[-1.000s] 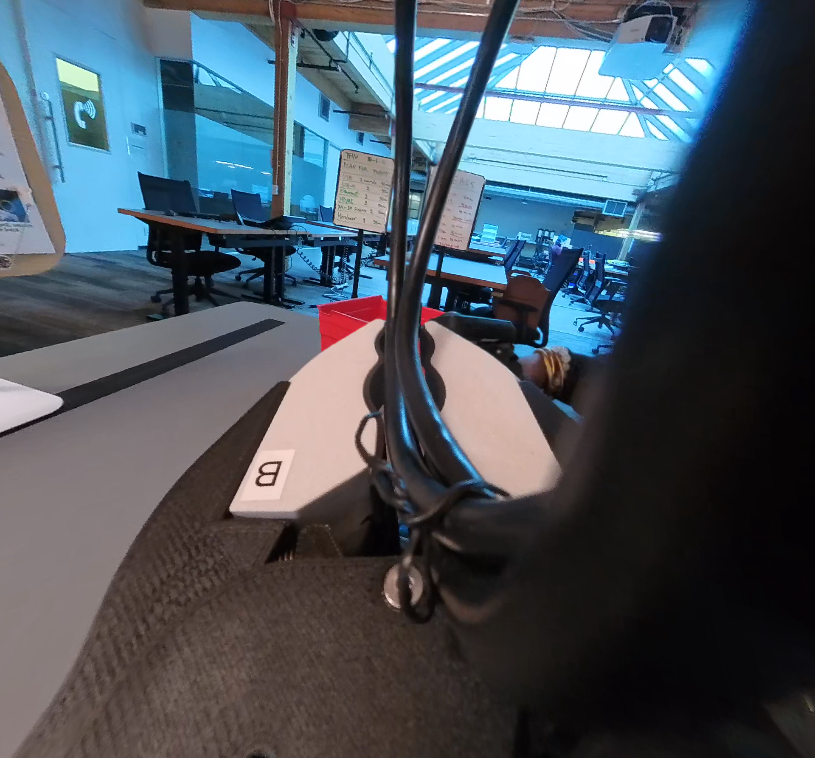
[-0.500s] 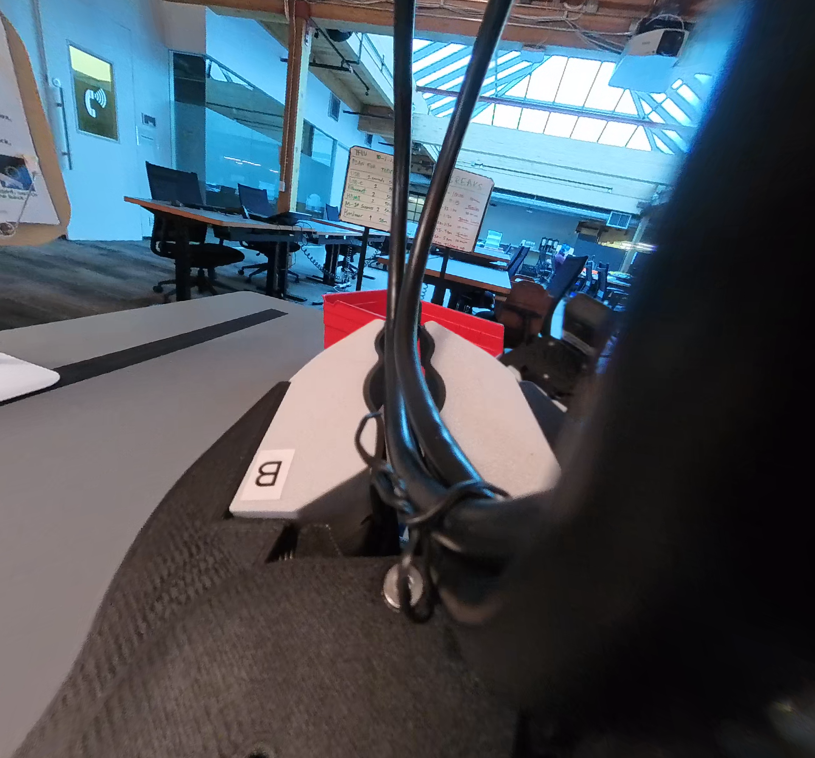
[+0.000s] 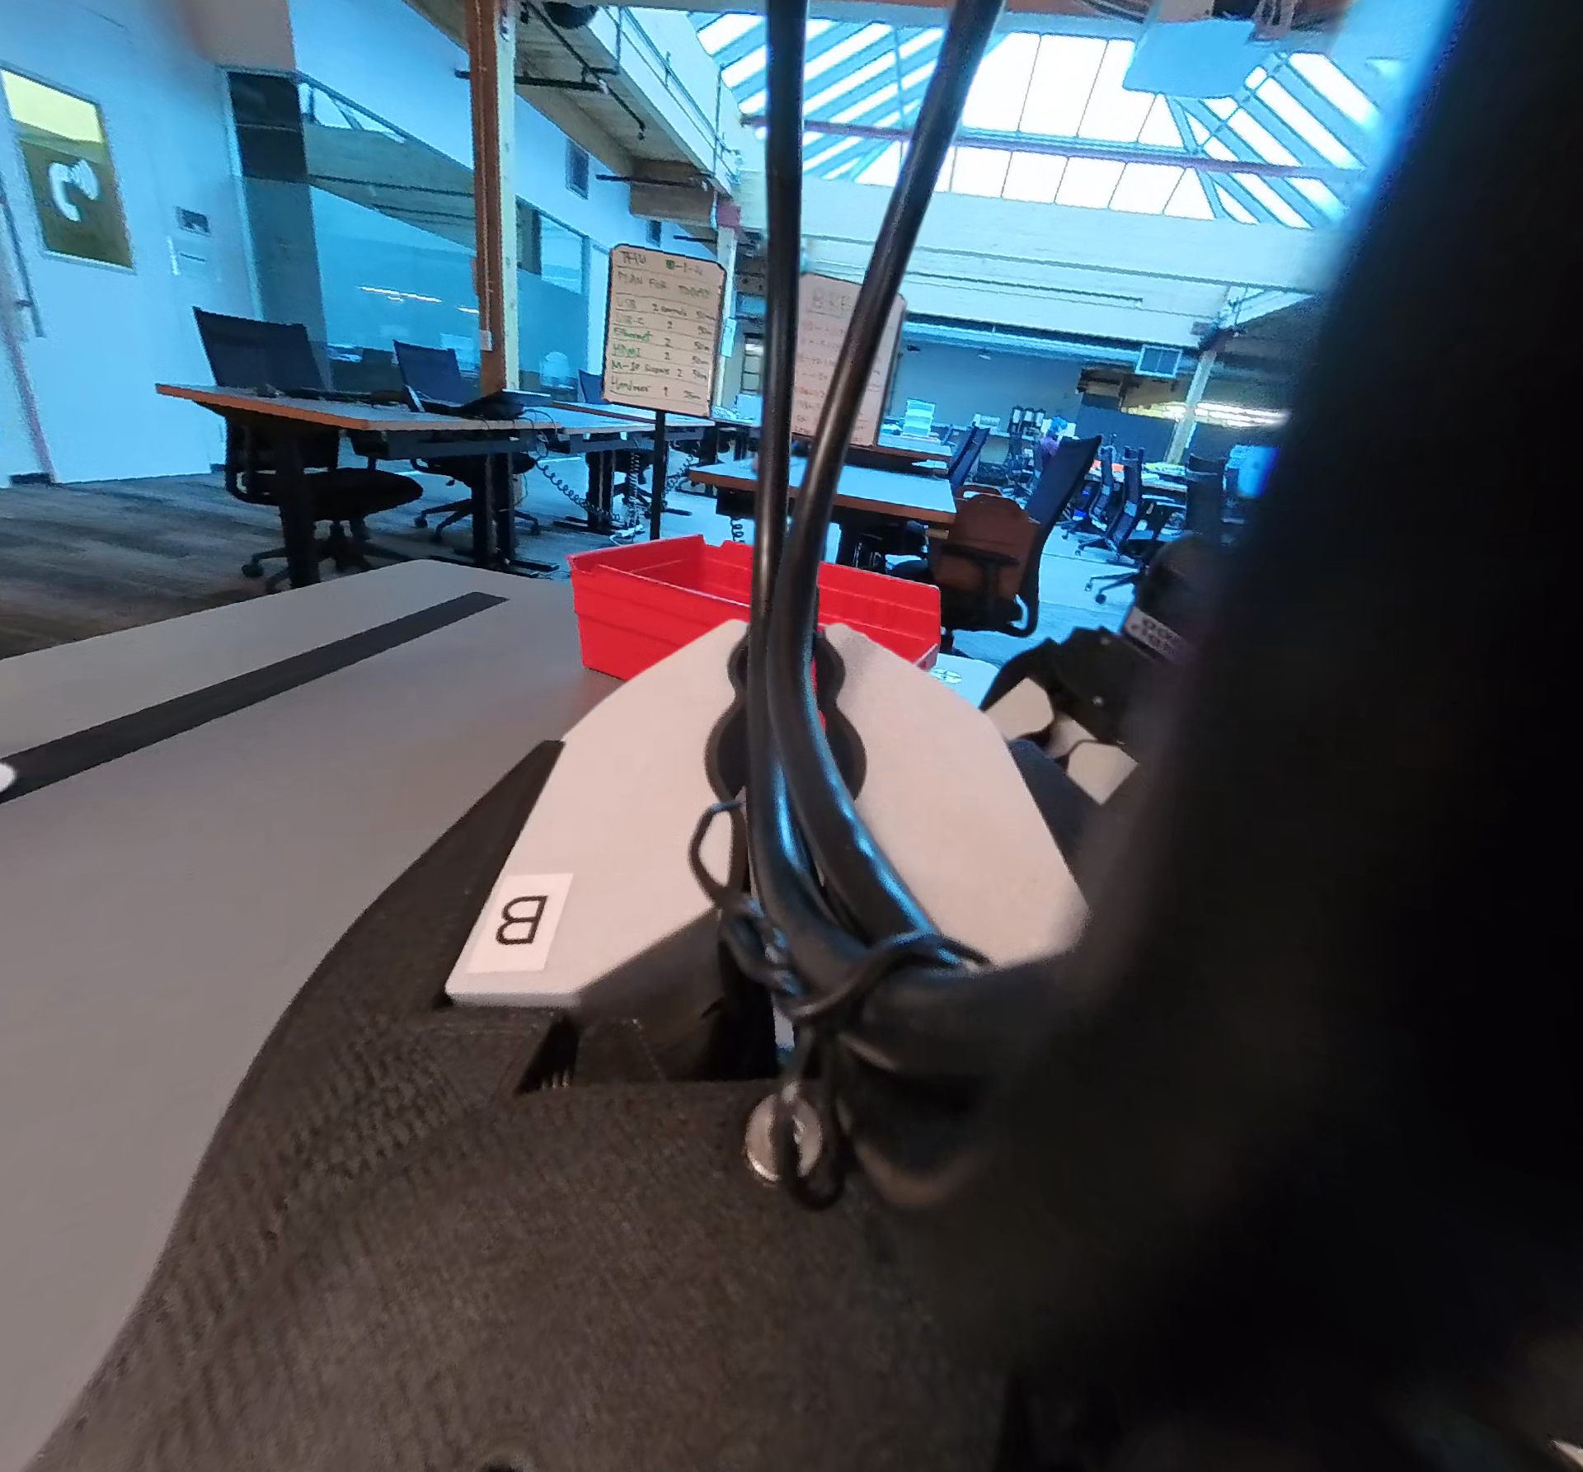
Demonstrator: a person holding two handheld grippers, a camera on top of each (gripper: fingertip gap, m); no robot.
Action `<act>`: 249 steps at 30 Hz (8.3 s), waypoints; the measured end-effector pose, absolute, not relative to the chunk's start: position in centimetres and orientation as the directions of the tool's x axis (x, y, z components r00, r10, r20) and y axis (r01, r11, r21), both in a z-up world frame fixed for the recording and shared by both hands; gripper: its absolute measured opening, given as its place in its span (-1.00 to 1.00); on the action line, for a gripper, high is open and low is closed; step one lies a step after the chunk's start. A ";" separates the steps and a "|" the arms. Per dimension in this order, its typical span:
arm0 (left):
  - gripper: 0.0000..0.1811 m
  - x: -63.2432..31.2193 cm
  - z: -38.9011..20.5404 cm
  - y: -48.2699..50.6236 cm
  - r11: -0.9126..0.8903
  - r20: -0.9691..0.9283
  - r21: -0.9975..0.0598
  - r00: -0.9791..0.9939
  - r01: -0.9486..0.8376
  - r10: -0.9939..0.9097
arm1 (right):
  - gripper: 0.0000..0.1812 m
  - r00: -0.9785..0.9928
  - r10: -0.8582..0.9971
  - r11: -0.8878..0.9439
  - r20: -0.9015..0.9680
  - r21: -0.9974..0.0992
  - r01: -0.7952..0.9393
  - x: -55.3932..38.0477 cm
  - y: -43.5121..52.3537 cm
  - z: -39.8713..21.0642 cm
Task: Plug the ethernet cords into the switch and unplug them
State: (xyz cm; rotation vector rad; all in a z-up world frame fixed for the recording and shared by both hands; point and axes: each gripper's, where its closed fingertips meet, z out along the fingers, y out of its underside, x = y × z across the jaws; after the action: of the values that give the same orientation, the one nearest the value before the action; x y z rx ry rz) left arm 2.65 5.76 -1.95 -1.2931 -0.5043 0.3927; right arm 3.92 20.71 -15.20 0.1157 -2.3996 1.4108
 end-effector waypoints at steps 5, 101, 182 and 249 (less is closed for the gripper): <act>-0.87 2.8 -2.3 6.4 0.208 0.115 -0.978 0.841 0.003 0.529 | -0.73 -0.962 -0.014 0.601 0.274 -0.766 -0.227 4.0 18.0 -15.9; -0.87 5.3 -11.9 13.0 -0.257 -0.276 -0.943 0.925 -0.209 0.260 | -0.73 -0.419 -0.305 0.444 -0.855 -0.517 0.732 5.6 15.3 -12.2; -0.73 6.9 -9.2 13.2 0.165 0.618 -0.786 0.770 0.596 0.159 | -0.29 -0.660 -0.265 -0.033 -0.703 -0.678 0.735 5.1 15.3 -8.2; -0.62 3.2 -6.7 0.8 0.504 0.367 -0.864 0.685 -0.001 0.629 | 0.22 -0.876 0.479 -0.453 0.061 -0.837 -0.306 0.8 24.9 -2.7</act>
State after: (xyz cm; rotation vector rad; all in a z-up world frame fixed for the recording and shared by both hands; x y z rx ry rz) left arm 3.17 0.81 -6.70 -0.9816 -0.7390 0.4250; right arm 0.79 24.93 -2.67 -0.2534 -1.2889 2.3292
